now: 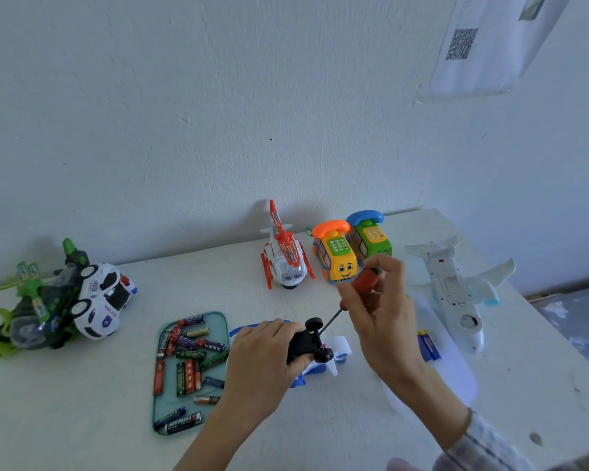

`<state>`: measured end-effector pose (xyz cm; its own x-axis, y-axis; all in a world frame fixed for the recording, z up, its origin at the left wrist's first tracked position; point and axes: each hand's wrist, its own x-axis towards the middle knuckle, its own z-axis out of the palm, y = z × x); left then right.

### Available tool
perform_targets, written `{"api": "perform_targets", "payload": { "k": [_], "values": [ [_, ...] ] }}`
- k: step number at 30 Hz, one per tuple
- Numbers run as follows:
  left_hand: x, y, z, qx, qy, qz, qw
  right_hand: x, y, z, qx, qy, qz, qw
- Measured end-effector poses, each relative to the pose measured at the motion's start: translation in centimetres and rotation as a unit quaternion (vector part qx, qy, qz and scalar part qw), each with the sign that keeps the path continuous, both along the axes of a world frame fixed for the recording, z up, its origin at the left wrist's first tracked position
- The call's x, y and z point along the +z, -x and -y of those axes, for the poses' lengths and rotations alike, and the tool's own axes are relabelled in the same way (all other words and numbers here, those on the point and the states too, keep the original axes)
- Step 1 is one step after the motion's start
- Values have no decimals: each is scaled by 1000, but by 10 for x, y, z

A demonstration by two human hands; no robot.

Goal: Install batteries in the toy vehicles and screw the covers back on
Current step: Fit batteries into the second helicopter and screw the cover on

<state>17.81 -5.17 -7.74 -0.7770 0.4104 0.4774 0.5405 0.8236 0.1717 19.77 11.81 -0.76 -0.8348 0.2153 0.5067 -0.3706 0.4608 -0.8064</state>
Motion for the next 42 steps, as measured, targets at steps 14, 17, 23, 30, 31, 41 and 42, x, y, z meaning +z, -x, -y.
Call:
{"api": "perform_targets", "payload": {
  "k": [14, 17, 23, 30, 31, 41, 42],
  "values": [
    [0, 0, -2, 6, 0, -2, 1000, -9, 6, 4, -47, 53, 42, 997],
    [0, 0, -1, 6, 0, -4, 1000, -12, 8, -4, -59, 120, 83, 987],
    [1, 3, -1, 3, 1, -4, 1000, -11, 2, -5, -60, 111, 39, 991],
    [0, 6, -1, 5, -1, 12, 1000, -2, -2, 3, -24, 11, -10, 1000],
    [-1, 6, -1, 5, -1, 14, 1000, -3, -2, 3, -19, 4, -14, 1000],
    [3, 2, 0, 16, -43, 67, 997, -2, 1, 7, -6, -26, -12, 1000],
    [4, 2, 1, 20, -51, 78, 995, -1, 2, 7, -9, -26, -15, 1000]
  ]
}}
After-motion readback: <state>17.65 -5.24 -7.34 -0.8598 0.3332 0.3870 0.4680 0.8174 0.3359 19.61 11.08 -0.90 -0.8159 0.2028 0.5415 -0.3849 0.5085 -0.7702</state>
